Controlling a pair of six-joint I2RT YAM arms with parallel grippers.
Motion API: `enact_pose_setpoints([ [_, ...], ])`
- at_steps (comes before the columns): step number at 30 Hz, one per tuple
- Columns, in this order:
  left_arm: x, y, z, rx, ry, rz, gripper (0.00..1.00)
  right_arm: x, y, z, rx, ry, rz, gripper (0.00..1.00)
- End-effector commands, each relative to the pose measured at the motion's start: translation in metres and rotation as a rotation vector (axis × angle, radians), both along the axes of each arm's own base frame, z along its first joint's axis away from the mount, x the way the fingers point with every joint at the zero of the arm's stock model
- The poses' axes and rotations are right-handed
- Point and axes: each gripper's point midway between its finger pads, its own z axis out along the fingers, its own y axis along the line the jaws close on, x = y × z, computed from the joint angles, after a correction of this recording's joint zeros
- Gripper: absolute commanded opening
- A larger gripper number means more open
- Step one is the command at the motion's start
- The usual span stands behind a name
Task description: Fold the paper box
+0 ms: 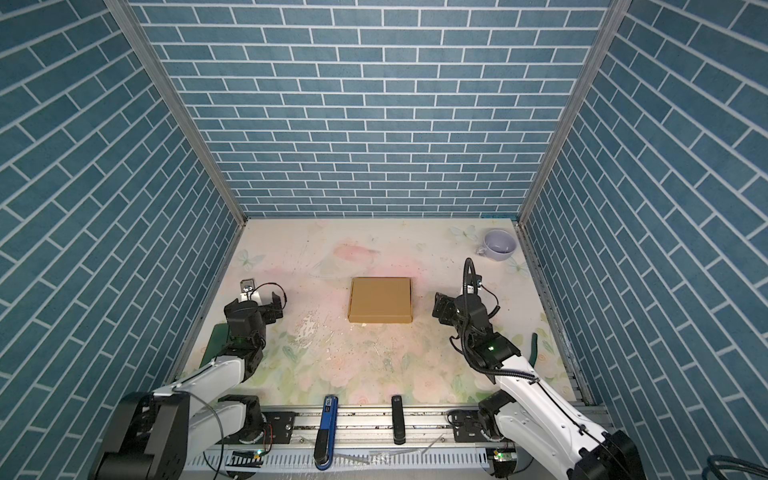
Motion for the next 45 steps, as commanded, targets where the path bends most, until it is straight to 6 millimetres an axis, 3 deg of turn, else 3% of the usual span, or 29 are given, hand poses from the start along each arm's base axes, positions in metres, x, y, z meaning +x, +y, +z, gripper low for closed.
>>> enact_pose_setpoints([
  [1,0.016,-0.004,0.021,0.018,-0.091,-0.038,1.0,-0.001,-0.011,-0.002,-0.045,-0.035,-0.034,0.85],
  [9,0.042,-0.021,0.015,0.002,-0.025,-0.152,1.0,0.002,-0.025,0.002,-0.131,-0.076,-0.083,0.86],
  [18,0.047,-0.037,0.013,-0.038,-0.052,-0.25,0.99,0.009,-0.051,0.02,-0.309,-0.157,-0.178,0.9],
  [24,0.048,-0.043,-0.007,-0.03,-0.125,-0.287,1.0,0.015,-0.059,0.03,-0.445,-0.171,-0.179,0.91],
  [27,0.054,-0.046,-0.011,-0.042,-0.057,-0.303,1.0,0.02,-0.065,0.031,-0.511,-0.177,-0.196,0.92],
  [32,0.072,-0.044,-0.018,-0.051,0.029,-0.287,1.0,0.03,-0.082,0.021,-0.567,-0.179,-0.261,0.94],
  [38,0.07,-0.043,-0.018,-0.05,0.028,-0.284,1.0,0.049,-0.101,0.004,-0.624,-0.144,-0.293,0.97],
  [45,0.07,-0.044,-0.019,-0.051,0.032,-0.286,1.0,0.071,-0.133,-0.041,-0.645,-0.063,-0.376,0.99],
])
